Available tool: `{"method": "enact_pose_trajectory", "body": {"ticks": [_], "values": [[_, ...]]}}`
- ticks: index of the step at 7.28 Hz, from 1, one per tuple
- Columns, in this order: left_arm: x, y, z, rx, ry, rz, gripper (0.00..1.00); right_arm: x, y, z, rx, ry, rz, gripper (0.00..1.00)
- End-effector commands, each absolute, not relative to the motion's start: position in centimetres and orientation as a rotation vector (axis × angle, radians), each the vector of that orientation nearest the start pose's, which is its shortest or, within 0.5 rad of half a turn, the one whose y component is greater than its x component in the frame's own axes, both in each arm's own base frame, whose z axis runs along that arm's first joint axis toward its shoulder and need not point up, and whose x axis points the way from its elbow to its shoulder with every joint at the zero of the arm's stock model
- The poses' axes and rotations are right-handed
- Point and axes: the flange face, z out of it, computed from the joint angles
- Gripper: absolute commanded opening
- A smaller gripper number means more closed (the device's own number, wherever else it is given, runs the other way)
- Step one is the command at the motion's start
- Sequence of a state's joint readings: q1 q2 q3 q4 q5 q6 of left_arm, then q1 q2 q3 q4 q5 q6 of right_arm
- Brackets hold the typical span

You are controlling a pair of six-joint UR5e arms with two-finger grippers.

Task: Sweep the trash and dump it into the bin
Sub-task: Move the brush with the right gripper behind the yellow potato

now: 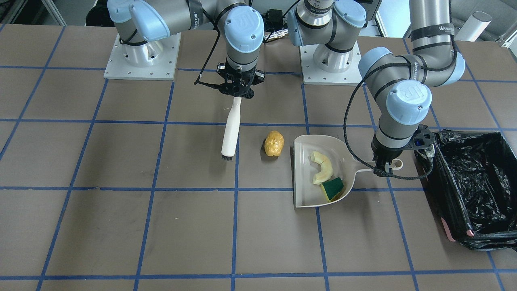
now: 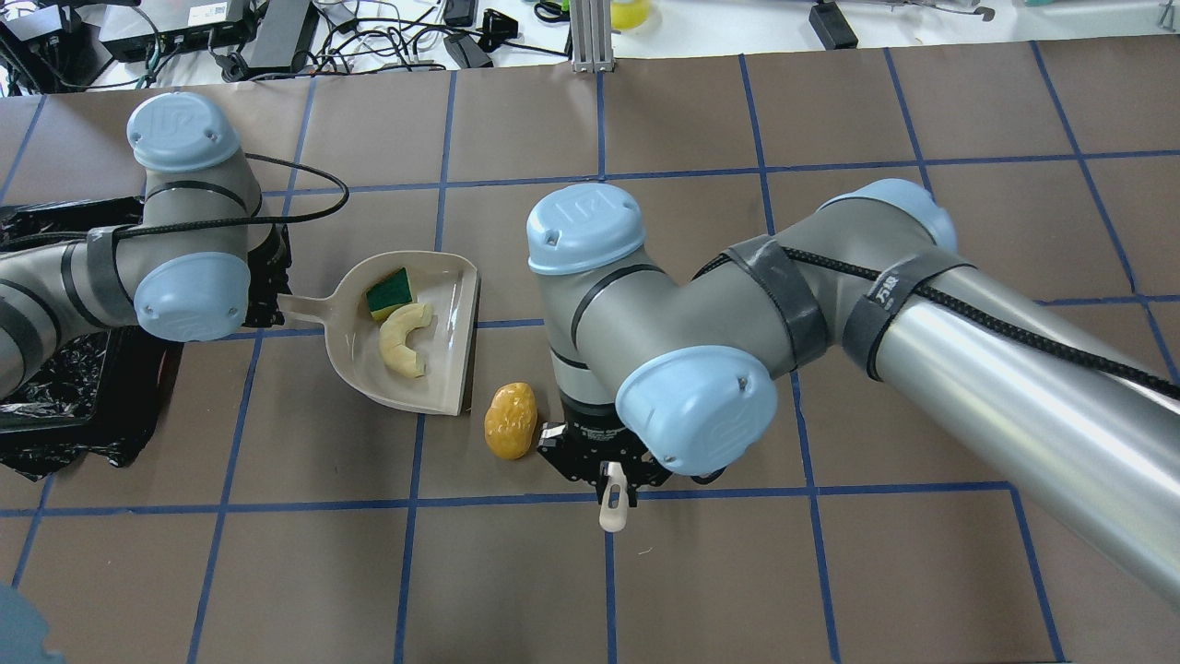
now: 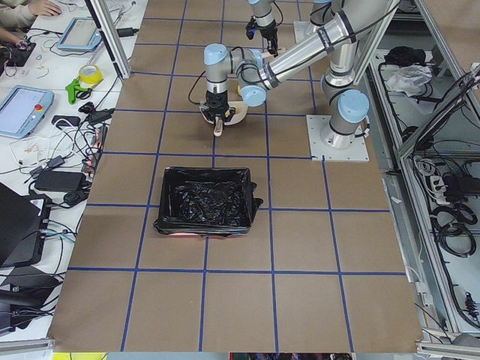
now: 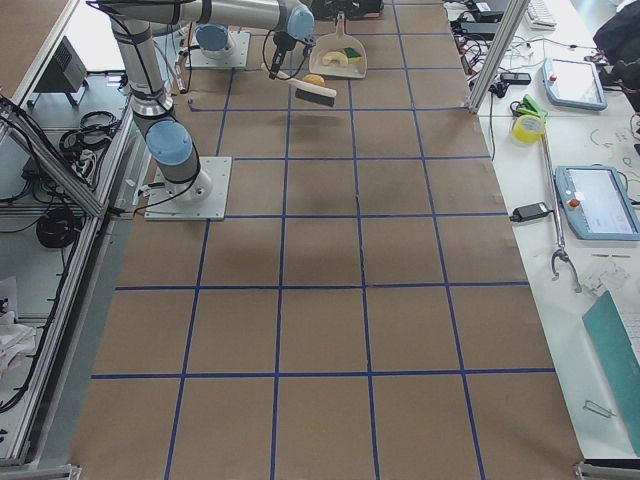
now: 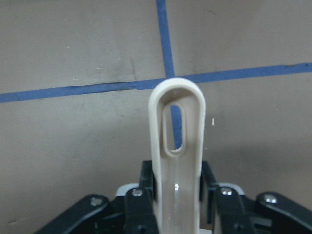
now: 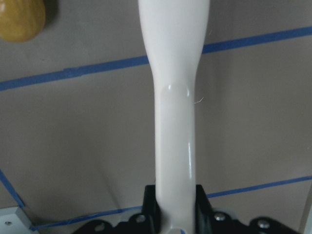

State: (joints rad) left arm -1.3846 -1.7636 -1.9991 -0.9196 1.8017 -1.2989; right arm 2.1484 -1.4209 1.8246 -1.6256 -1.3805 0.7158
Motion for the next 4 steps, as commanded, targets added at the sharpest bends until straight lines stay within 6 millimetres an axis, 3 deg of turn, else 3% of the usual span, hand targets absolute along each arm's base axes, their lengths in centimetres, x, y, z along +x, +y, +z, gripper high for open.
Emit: {"method": "enact_pose_trajectory", "body": {"ticks": [1, 2, 4], "values": [[-1.9, -49.1, 25.9, -1.995, 2.169, -0.212, 0.00, 41.5, -29.6, 29.0, 0.354, 3.113, 0.653, 0.00], [-1.9, -48.7, 25.3, -1.995, 2.160, -0.203, 0.00, 42.3, -28.2, 28.4, 0.333, 3.122, 0.648, 0.00], [-1.8, -48.8, 24.9, -1.997, 2.150, -0.226, 0.00, 43.0, -27.3, 28.3, 0.322, 3.126, 0.634, 0.00]]}}
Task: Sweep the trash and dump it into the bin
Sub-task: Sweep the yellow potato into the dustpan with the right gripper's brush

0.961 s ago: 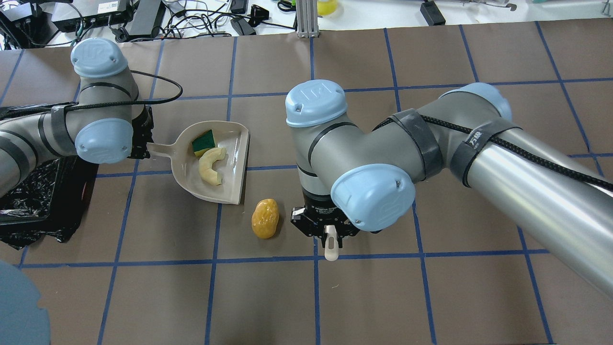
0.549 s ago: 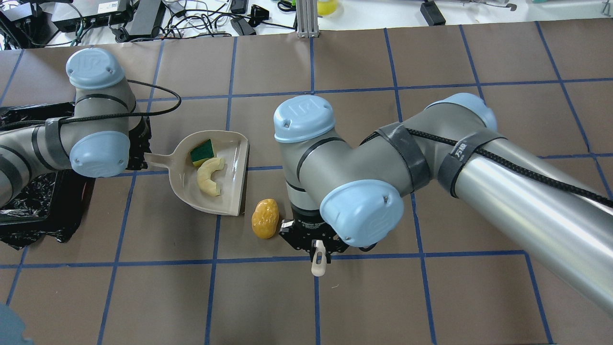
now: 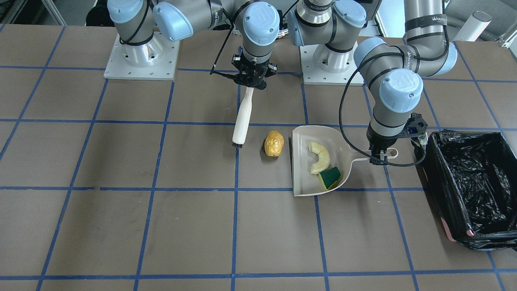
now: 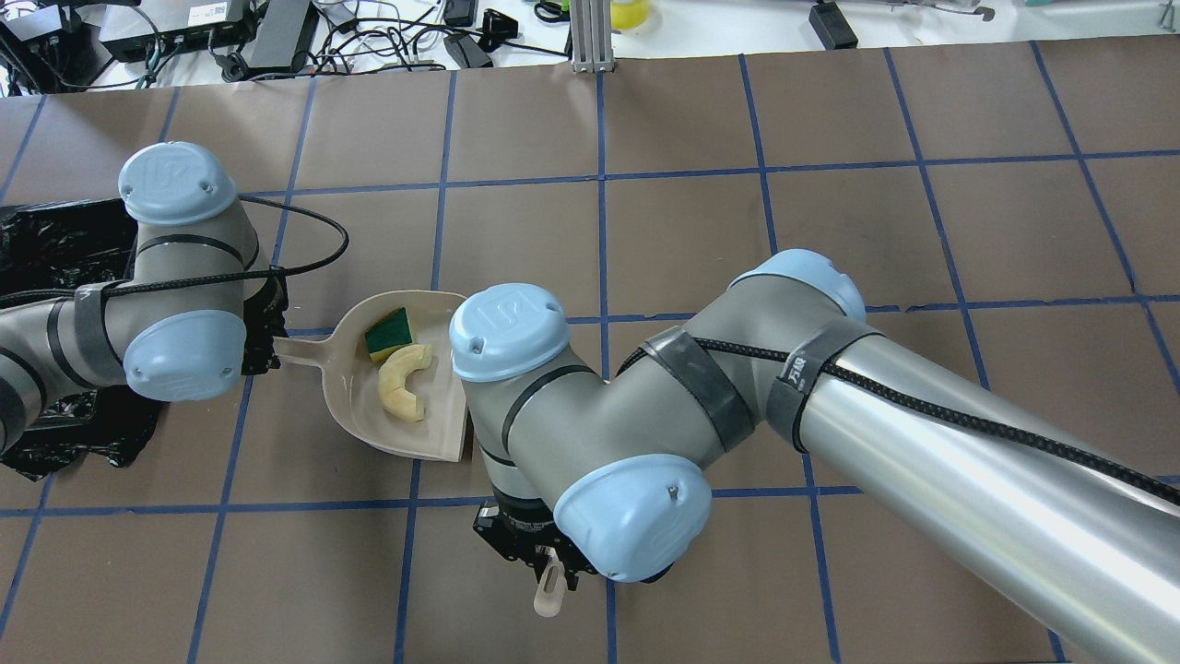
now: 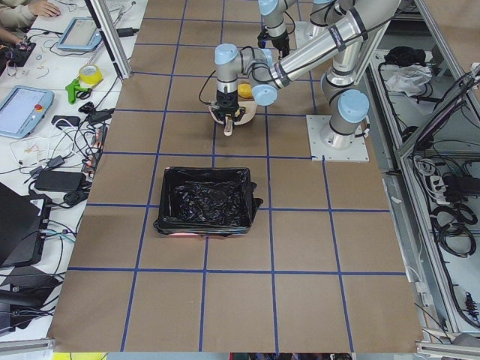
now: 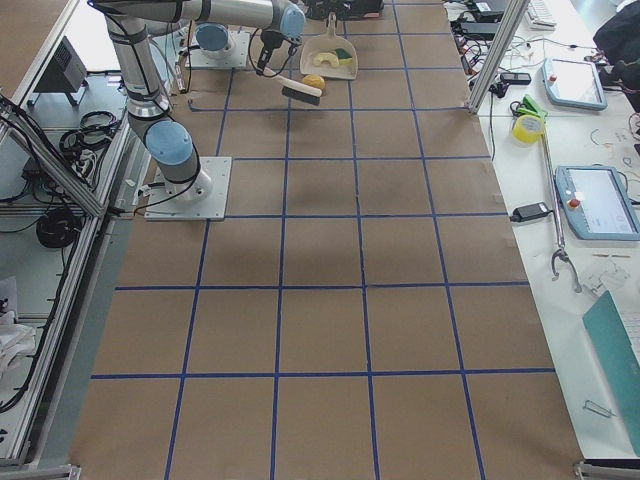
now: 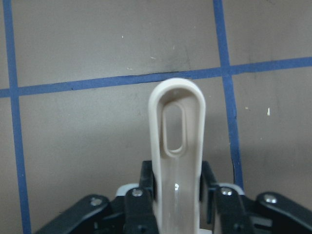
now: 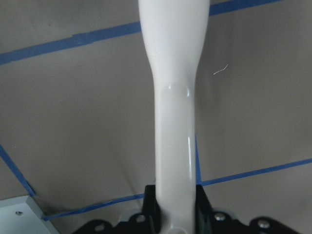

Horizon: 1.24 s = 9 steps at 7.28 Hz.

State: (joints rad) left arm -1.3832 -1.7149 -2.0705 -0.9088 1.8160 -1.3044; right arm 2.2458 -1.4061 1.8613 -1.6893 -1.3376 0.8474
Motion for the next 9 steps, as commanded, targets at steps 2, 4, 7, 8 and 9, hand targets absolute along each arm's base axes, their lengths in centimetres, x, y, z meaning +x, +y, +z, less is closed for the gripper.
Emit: {"method": "enact_pose_trajectory", "body": {"ticks": [2, 4, 7, 8, 9], "values": [[-1.7, -49.2, 23.8, -2.034, 2.126, -0.248, 0.00, 43.5, -27.0, 28.1, 0.317, 3.126, 0.621, 0.00], [-1.8, -49.2, 23.5, -2.033, 2.124, -0.237, 0.00, 44.5, -27.7, 27.1, 0.362, 3.086, 0.634, 0.00], [-1.8, -49.2, 23.5, -2.040, 2.124, -0.236, 0.00, 45.8, -29.0, 24.9, 0.367, 3.063, 0.598, 0.00], [-1.8, -49.3, 23.5, -2.050, 2.109, -0.243, 0.00, 46.3, -29.5, 24.1, 0.364, 3.053, 0.574, 0.00], [-2.0, -49.3, 23.5, -2.050, 2.111, -0.243, 0.00, 47.0, -30.2, 23.6, 0.360, 3.035, 0.568, 0.00]]}}
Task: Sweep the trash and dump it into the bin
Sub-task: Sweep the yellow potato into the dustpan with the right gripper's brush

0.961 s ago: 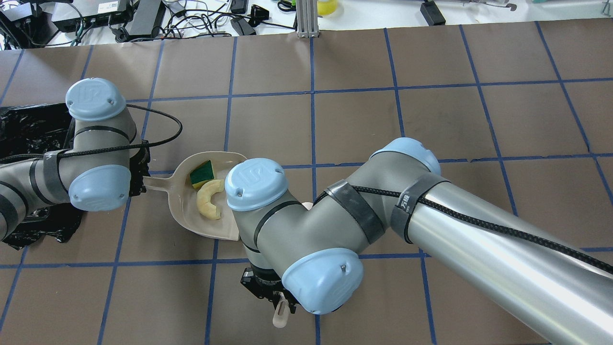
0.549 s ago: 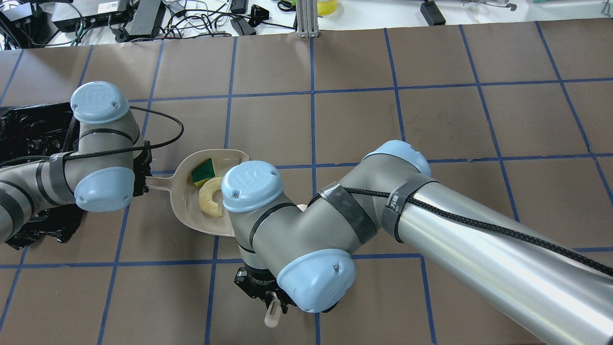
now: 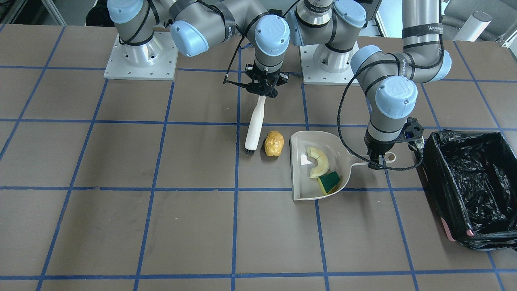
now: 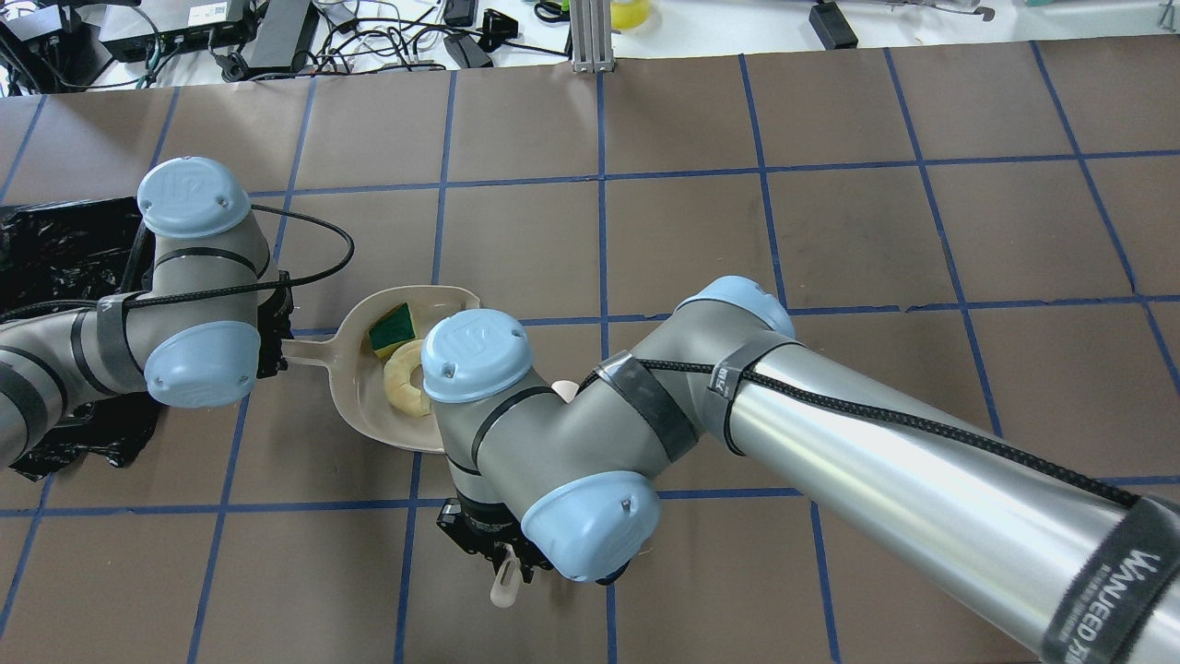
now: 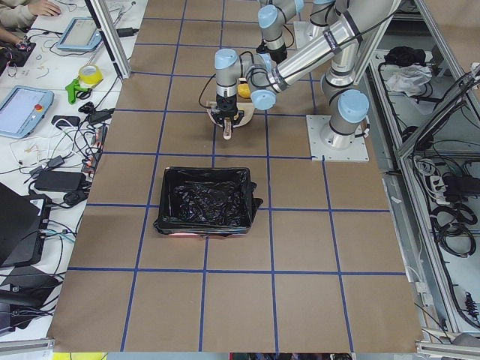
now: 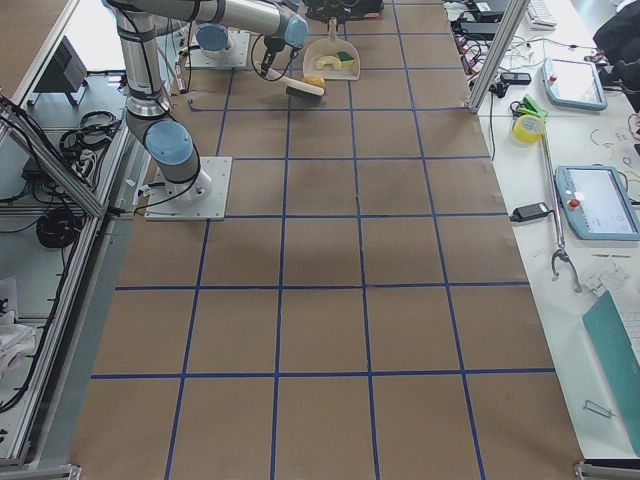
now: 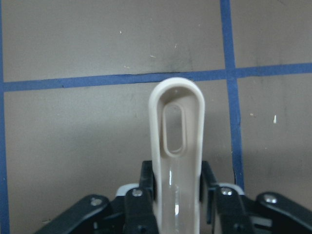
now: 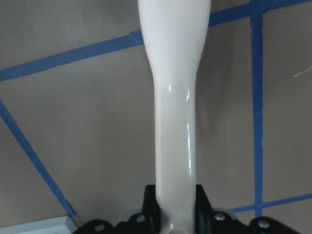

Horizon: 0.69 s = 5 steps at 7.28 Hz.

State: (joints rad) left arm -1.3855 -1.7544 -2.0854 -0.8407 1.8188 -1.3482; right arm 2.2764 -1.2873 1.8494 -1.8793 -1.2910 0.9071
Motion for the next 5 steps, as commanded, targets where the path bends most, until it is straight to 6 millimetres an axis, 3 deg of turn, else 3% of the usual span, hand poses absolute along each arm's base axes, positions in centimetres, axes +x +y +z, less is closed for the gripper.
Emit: {"method": "enact_pose_trajectory", "body": {"ticks": [1, 5], "values": [[-2.2, -49.4, 23.6, -2.078, 2.089, -0.251, 0.00, 48.0, -31.3, 23.7, 0.364, 3.022, 0.561, 0.00], [-2.2, -49.5, 23.7, -2.071, 2.096, -0.252, 0.00, 51.9, -35.6, 23.2, 0.364, 2.992, 0.535, 0.00]]}}
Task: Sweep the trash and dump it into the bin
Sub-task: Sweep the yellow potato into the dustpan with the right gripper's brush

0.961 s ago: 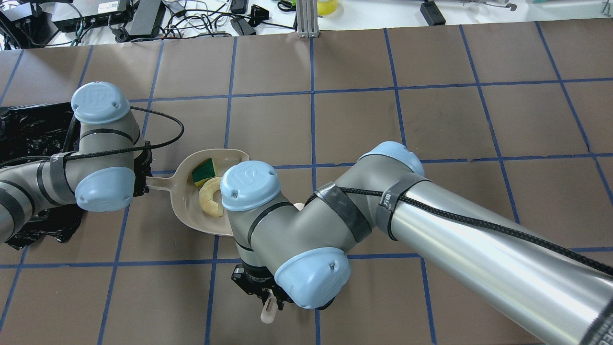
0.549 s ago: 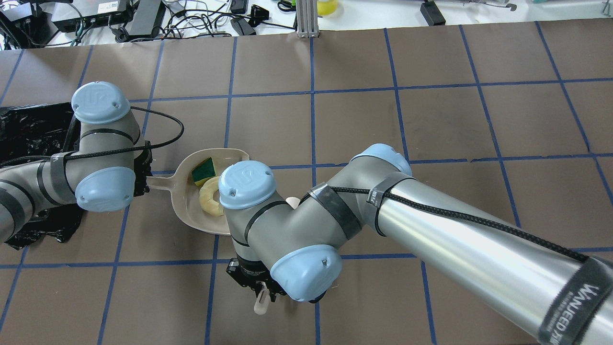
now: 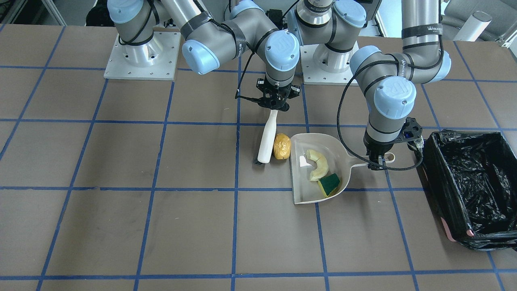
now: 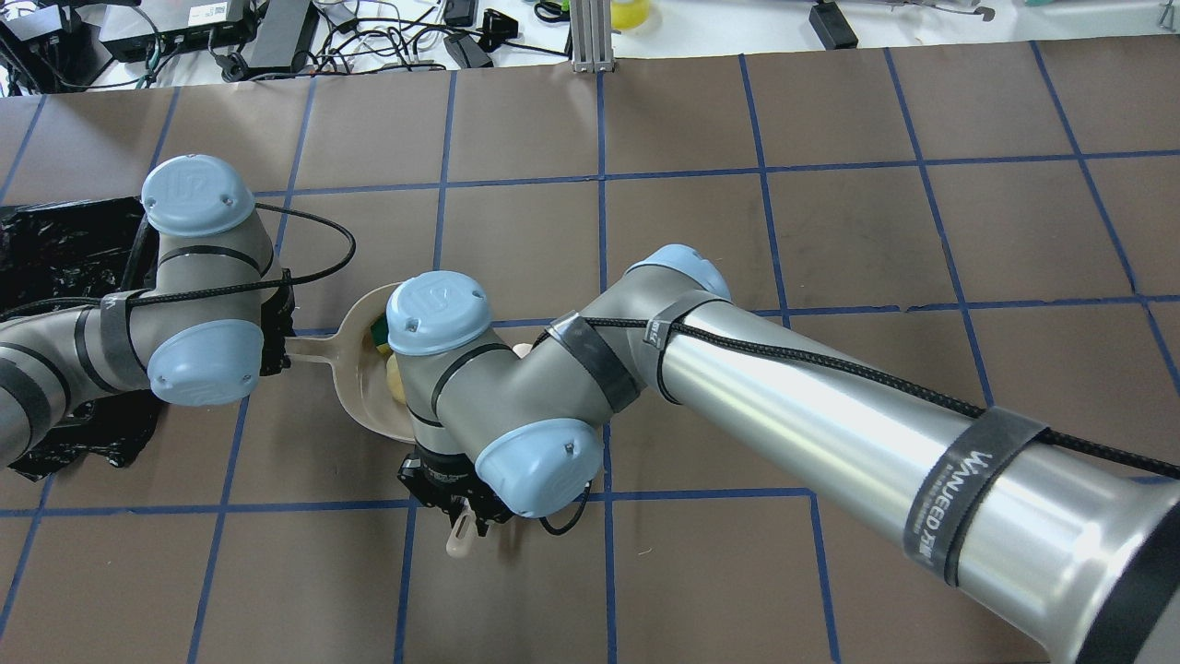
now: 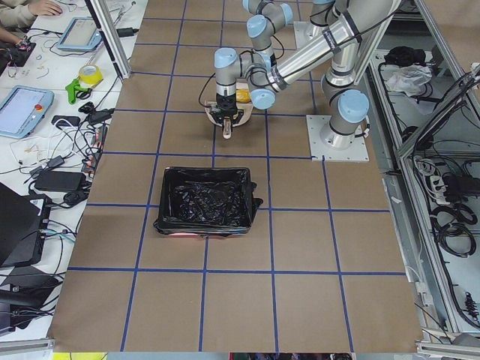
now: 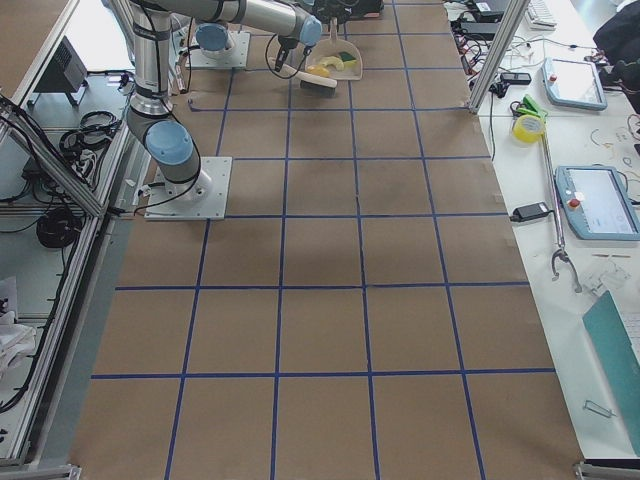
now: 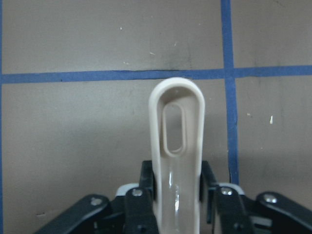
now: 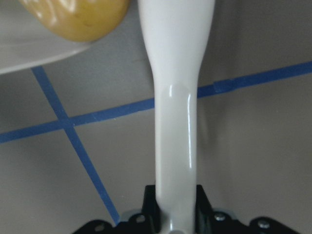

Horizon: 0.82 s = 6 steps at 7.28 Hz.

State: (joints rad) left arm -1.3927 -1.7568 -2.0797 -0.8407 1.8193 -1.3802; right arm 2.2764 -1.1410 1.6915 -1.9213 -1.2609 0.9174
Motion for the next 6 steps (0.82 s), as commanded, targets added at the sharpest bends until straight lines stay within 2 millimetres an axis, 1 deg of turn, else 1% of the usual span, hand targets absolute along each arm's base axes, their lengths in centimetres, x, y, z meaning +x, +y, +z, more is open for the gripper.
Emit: {"method": "enact_pose_trajectory", "body": {"ticks": [1, 2, 4, 5, 6], "values": [[-2.1, -49.5, 23.7, -2.071, 2.097, -0.254, 0.00, 52.8, -36.6, 22.8, 0.365, 2.988, 0.531, 0.00], [-2.1, -49.6, 23.8, -2.072, 2.097, -0.256, 0.00, 53.7, -37.5, 22.7, 0.362, 2.972, 0.531, 0.00], [-2.2, -49.6, 23.8, -2.071, 2.099, -0.255, 0.00, 55.8, -39.8, 23.5, 0.349, 2.937, 0.498, 0.00], [-2.2, -49.6, 23.8, -2.072, 2.100, -0.254, 0.00, 56.6, -40.6, 24.1, 0.342, 2.915, 0.485, 0.00], [-2.1, -49.7, 23.9, -2.073, 2.101, -0.257, 0.00, 57.0, -41.0, 24.9, 0.336, 2.902, 0.470, 0.00]]}}
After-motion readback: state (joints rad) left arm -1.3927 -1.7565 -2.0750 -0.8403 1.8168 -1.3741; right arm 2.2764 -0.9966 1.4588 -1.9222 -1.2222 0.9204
